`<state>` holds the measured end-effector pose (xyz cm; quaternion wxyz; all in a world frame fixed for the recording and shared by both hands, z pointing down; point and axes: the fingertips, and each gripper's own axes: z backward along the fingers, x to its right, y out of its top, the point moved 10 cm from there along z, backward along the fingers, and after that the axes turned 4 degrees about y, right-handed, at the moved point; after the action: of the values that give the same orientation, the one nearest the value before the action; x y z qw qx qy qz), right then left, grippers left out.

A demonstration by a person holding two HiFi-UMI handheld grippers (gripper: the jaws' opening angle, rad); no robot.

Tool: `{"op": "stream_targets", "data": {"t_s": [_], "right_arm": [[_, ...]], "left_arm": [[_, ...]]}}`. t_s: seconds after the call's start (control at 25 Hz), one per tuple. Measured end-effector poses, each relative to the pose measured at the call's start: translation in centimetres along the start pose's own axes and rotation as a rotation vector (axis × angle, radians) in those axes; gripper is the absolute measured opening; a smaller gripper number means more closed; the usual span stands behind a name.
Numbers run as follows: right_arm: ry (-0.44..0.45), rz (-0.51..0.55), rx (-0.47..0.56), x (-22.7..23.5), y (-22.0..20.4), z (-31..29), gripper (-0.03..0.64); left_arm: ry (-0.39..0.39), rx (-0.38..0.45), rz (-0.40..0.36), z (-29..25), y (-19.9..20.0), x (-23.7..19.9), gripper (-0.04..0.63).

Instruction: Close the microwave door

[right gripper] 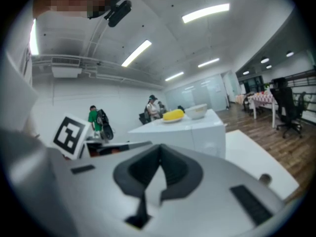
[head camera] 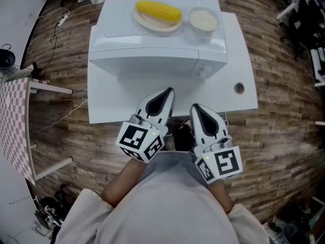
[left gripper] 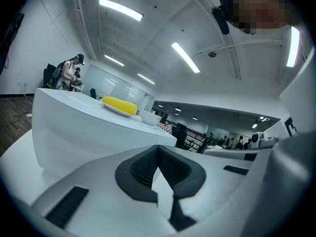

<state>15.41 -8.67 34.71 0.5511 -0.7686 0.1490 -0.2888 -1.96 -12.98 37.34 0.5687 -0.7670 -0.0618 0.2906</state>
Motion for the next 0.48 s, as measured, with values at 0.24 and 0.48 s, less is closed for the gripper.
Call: {"op": "stream_targets", "data": {"t_s": [0.24,0.48], "right_arm": [[-0.021,0.0,0.014,-3.8,-1.0,1.4,0.023],[-0.047,0.021,0.008,-7.4,-2.0,2.8,0.023]], "left_arm": [[-0.023,0.01,-0.013,4.5,-0.2,0.2,0.02],[-0.046,0.022,-0.033,8.2,-0.2,0.2,0.02]]}}
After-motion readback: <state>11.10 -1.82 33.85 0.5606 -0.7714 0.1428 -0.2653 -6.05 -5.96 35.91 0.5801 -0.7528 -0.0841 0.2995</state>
